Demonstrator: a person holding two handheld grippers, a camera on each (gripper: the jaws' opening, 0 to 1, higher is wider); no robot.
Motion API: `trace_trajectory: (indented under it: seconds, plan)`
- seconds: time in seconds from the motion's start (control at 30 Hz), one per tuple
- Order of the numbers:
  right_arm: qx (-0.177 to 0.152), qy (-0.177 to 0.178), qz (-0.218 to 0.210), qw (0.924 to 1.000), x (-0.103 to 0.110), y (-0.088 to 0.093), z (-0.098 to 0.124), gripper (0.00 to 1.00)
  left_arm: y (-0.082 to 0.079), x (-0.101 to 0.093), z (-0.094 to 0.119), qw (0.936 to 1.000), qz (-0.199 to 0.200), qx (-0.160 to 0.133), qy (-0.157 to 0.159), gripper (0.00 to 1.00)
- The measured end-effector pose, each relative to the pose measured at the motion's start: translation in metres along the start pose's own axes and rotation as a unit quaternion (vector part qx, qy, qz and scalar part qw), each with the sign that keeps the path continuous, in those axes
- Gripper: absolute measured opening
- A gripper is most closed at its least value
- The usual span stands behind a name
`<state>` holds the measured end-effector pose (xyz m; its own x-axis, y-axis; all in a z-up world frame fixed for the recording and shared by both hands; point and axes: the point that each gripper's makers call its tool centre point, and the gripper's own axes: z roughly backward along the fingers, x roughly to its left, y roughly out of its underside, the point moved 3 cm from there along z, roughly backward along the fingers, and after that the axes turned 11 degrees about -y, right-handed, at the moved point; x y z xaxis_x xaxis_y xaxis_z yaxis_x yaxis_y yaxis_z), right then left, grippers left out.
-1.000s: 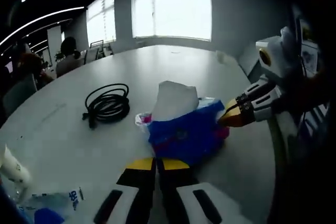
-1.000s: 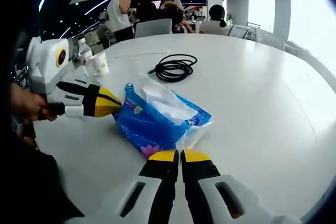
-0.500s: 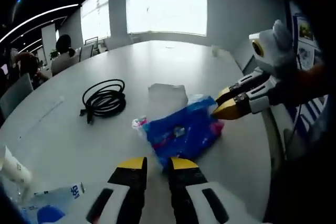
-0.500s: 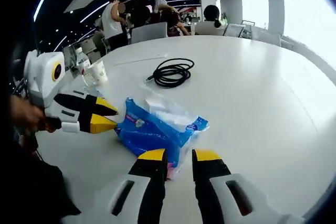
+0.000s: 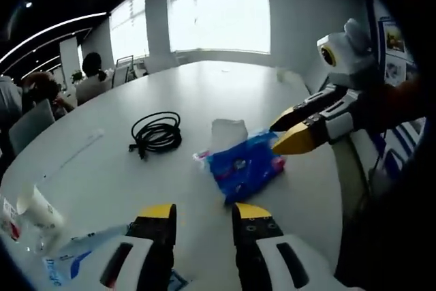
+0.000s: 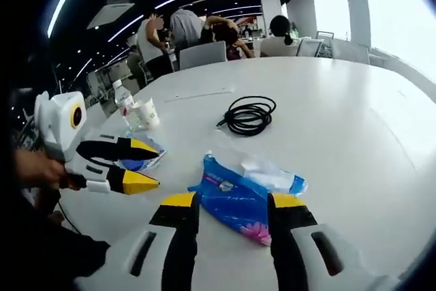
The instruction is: Arrange the tabletop items into an orderly group along one side of the table until the central work area is clear of visible clutter.
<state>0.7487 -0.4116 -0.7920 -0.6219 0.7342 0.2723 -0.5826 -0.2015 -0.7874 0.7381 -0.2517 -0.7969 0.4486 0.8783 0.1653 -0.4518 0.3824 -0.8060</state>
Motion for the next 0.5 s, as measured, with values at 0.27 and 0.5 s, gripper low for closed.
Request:
trace_trajectory:
  seconds: [0.27, 0.5]
  plan:
    - [-0.001, -0.032, 0.001, 0.9995, 0.04, -0.002, -0.016, 0.41, 0.024, 0.051, 0.032, 0.9985, 0.023, 0.017, -0.046, 0.37]
    - [0.005, -0.059, -0.011, 0.9982, 0.066, 0.002, -0.032, 0.44, 0.046, 0.088, 0.059, 0.9961, 0.047, 0.028, -0.068, 0.38]
